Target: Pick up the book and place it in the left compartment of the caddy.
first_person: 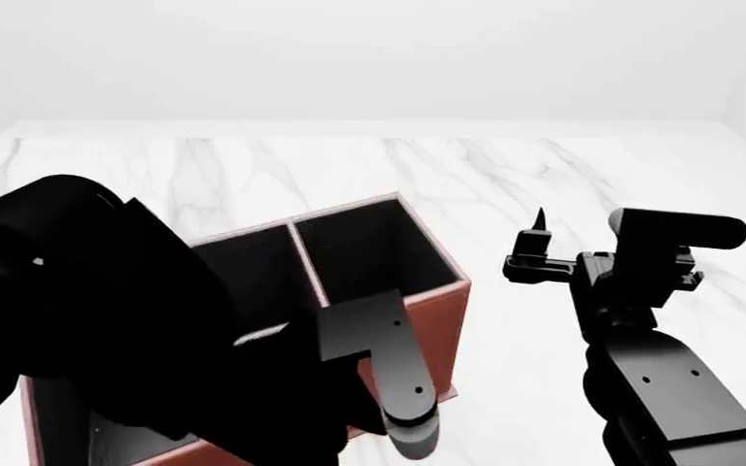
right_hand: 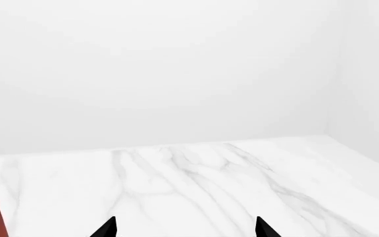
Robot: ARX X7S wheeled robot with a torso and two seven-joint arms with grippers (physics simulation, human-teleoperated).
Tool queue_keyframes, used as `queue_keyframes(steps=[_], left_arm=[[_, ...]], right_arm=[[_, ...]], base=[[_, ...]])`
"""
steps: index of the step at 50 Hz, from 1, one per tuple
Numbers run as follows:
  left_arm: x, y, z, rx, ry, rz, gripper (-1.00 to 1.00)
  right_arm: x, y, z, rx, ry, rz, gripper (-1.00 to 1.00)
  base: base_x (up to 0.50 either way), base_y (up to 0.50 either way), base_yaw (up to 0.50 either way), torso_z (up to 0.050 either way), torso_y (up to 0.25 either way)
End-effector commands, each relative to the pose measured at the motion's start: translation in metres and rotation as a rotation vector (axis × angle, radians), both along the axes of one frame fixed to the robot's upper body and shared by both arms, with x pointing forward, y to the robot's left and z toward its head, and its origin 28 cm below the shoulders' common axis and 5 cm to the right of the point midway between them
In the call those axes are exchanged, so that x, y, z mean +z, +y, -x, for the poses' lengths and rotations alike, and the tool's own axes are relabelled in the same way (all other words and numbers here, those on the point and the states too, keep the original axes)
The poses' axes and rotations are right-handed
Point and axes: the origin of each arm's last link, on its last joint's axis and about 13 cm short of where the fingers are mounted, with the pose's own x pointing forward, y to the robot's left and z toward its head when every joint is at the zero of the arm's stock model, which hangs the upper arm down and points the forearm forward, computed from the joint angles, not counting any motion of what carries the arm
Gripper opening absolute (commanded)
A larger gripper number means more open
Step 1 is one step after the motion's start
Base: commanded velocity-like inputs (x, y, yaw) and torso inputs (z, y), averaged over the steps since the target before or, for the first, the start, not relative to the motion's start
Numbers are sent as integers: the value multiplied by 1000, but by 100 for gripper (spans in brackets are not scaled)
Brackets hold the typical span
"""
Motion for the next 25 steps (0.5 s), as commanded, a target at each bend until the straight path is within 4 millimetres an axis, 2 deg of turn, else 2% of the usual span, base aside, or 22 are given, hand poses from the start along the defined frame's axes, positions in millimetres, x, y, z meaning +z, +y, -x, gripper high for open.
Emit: queue_keyframes(steps=[1,10,25], left_arm=[[-2,-5,2,-26,16,-12,100],[0,-8,0,-34,3,-17,100],[-15,-18,-14,-46,39,-59,100]], right_arm=[[0,0,-1,-1,1,-1,100],[1,0,-1,0,0,-2,100],[-2,-1,0,1,2,-8,100]], base=[[0,0,0,0,0],[0,0,0,0,0],[0,0,0,0,0]])
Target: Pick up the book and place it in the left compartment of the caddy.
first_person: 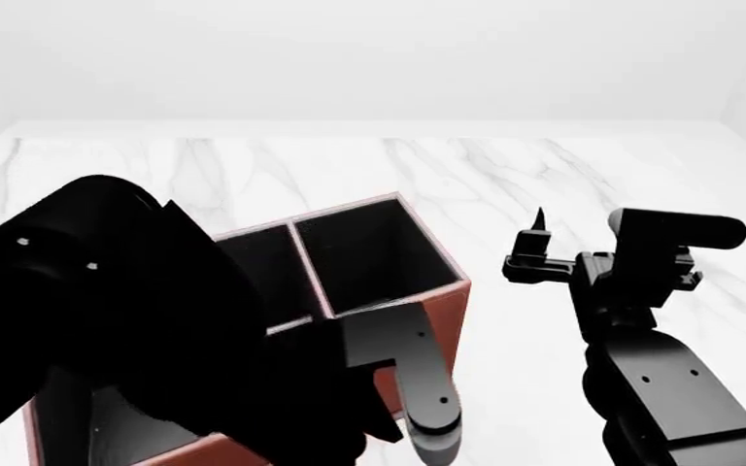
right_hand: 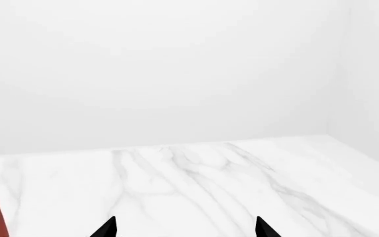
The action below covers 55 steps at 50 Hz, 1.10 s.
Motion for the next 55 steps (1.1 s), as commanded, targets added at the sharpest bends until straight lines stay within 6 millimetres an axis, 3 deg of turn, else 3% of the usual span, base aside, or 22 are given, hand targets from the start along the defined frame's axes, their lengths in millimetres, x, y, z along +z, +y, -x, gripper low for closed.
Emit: queue_keyframes(steps=[1,11,24,30,55], left_arm=[[-11,-5,-9,-10,26,-26,100],[-26,-12,-20,-27,58,-43,100],[-26,-21,-15,-87,68,-11,100],[-35,-34,-14,-143,85,-8,100],[-55,-41,-10,-191,155,-20,100]], right_arm=[[-2,-1,0,-2,2,-5,100],[-3,0,0,4,3,-7,100],[-3,0,-1,5,4,-7,100],[-1,0,-1,8,2,-9,100],[-4,0,0,3,5,-9,100]], base=[[0,0,0,0,0],[0,0,0,0,0],[0,0,0,0,0],[0,0,0,0,0],[0,0,0,0,0]])
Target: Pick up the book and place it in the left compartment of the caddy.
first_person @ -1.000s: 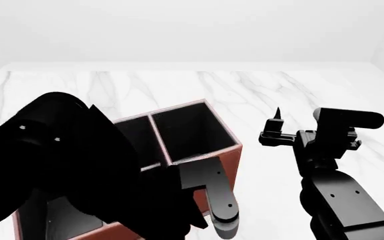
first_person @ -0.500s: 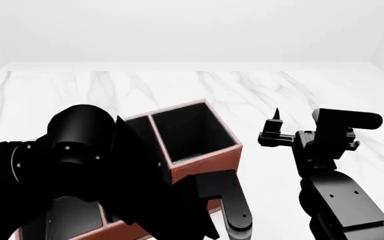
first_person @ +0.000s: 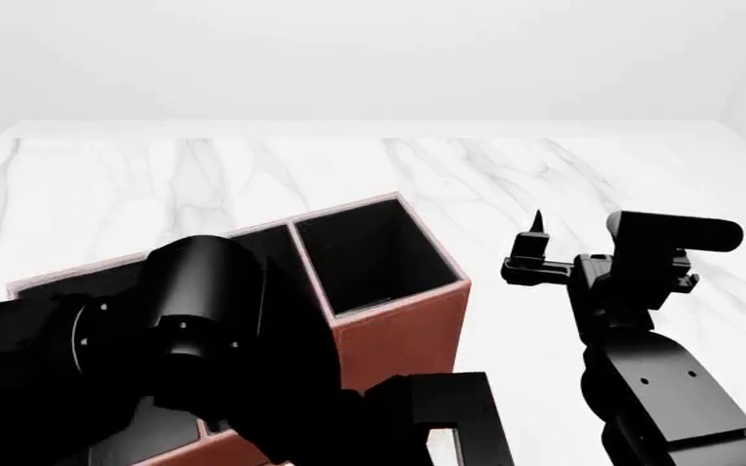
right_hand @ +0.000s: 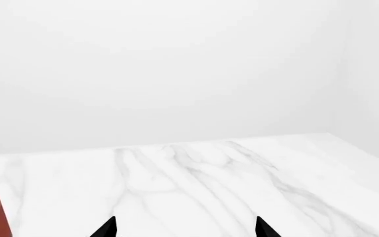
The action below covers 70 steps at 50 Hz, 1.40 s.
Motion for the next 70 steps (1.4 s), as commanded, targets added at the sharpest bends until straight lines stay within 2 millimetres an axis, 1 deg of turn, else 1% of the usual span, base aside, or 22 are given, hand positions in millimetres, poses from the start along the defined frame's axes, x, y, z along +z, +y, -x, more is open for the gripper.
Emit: queue_keyframes(steps=[1,7,24,29,53,65,70], left_arm=[[-9,-2,0,-11,27,-9,100],[-14,0,-2,10,40,-23,100],[-14,4,-4,52,41,-61,100],[-17,4,-6,56,43,-67,100],[-32,6,-21,86,68,-88,100],[-31,3,-27,73,55,-82,100],[-26,0,-29,63,41,-64,100]], right_arm=[[-1,-1,0,-2,1,-2,100],[-2,-1,0,-3,4,-2,100],[0,0,-1,-1,2,0,100],[-1,0,-1,-1,2,-1,100],[-7,-1,-1,-3,14,-9,100],[-8,-2,-1,-2,15,-11,100],[-9,-2,-1,-3,16,-11,100]], base=[[0,0,0,0,0],[0,0,0,0,0],[0,0,0,0,0],[0,0,0,0,0],[0,0,0,0,0],[0,0,0,0,0],[0,0,0,0,0]])
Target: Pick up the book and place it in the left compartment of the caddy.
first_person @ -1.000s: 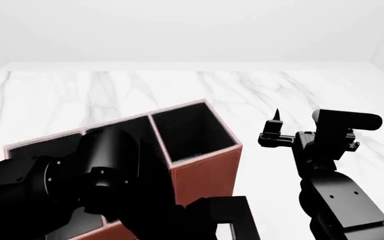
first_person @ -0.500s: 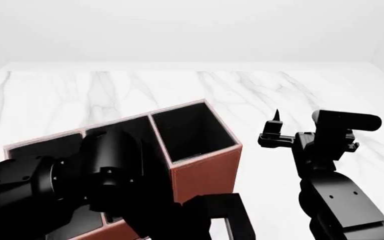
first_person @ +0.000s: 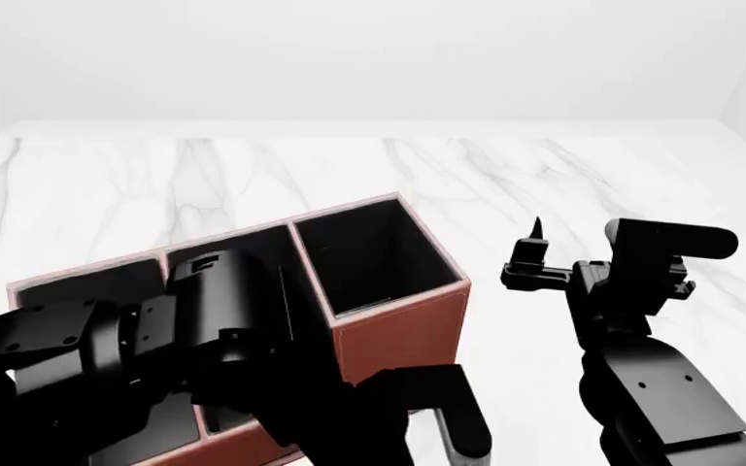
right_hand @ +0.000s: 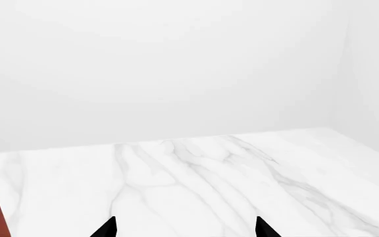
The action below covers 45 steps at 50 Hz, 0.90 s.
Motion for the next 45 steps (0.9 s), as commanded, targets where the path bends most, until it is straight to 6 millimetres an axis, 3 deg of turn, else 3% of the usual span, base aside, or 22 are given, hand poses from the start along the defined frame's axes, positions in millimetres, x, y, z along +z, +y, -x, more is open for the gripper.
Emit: queue_keyframes(steps=[1,22,45], left_arm=[[5,-4,-6,-12,-18,18,100],[-5,-10,-14,-39,3,33,100],[-5,-15,0,-99,47,55,100]], right_arm=[[-1,0,0,0,2,0,100],[-1,-1,0,1,0,-2,100],[-4,-1,-2,-6,7,0,100]], base=[[0,0,0,0,0],[0,0,0,0,0],[0,0,0,0,0]])
